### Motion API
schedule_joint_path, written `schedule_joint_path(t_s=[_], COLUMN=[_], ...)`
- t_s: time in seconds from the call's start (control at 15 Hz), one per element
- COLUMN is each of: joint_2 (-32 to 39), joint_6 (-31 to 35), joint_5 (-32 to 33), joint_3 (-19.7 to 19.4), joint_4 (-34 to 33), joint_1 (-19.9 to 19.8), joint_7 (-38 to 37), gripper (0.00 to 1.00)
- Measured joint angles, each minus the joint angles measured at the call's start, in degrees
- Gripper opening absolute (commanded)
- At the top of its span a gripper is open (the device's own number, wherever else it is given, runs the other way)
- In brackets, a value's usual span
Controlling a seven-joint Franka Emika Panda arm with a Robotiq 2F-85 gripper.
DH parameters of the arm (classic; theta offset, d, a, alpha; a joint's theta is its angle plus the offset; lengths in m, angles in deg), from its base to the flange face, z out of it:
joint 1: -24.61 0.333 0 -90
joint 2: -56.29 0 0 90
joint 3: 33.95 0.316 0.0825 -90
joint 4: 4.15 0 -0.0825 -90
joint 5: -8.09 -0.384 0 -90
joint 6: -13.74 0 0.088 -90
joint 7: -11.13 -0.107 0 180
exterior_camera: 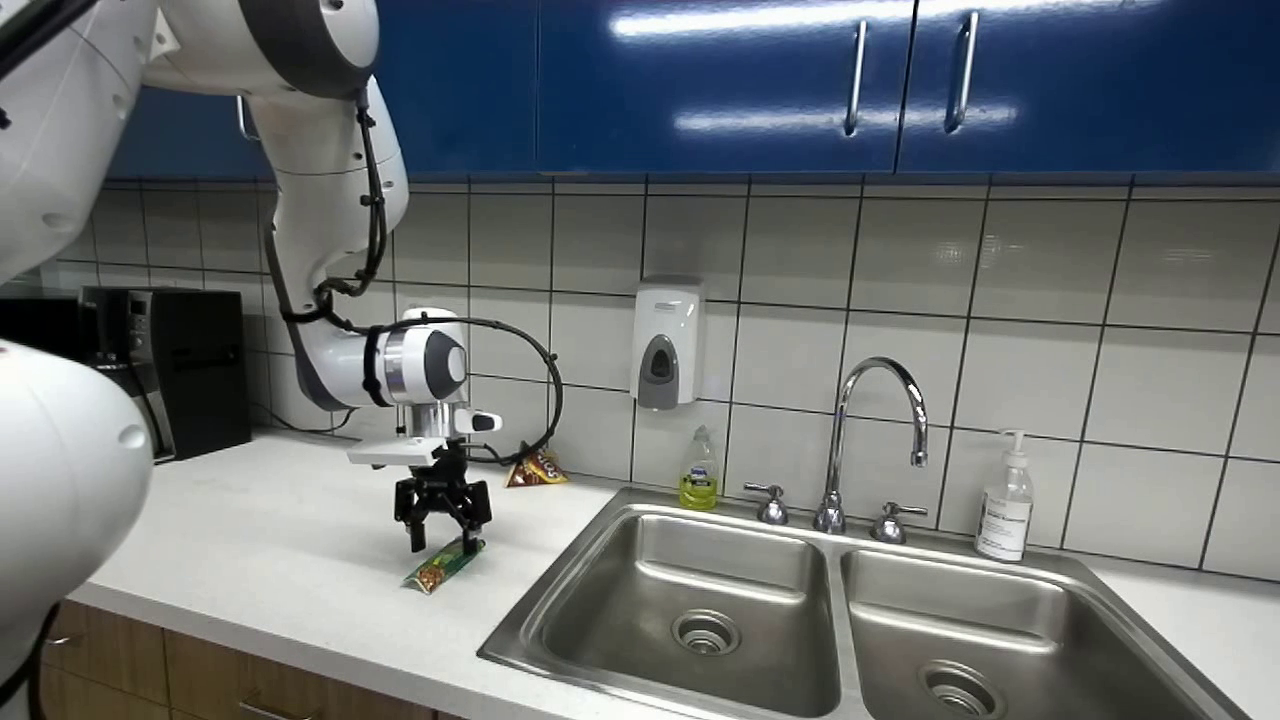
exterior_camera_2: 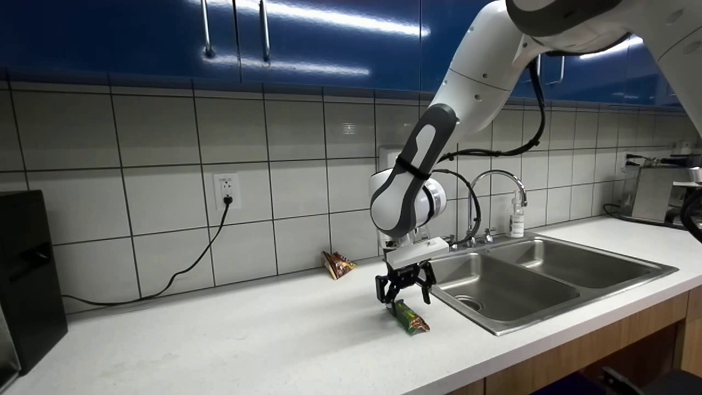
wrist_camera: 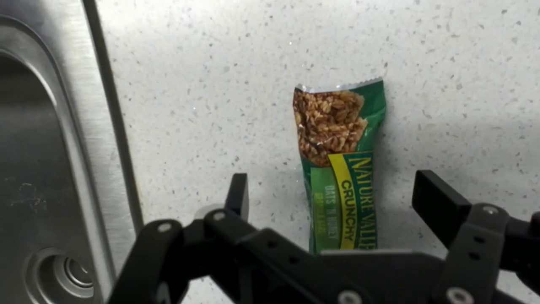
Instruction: Put the chocolate bar inside the sink
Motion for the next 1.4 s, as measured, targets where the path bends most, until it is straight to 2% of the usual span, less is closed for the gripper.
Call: schedule_joint_path(t_s=[1.07, 1.4], joint_2=[2.1, 2.3], joint_6=[0.0, 2.0], joint_5=[0.0, -0.4], joint_3=[-1.8, -1.8], joint_4=[-1.1, -1.2], joint_1=[0.6, 0.6], joint_7=[-2.2, -2.3], gripper=[1.00, 1.00])
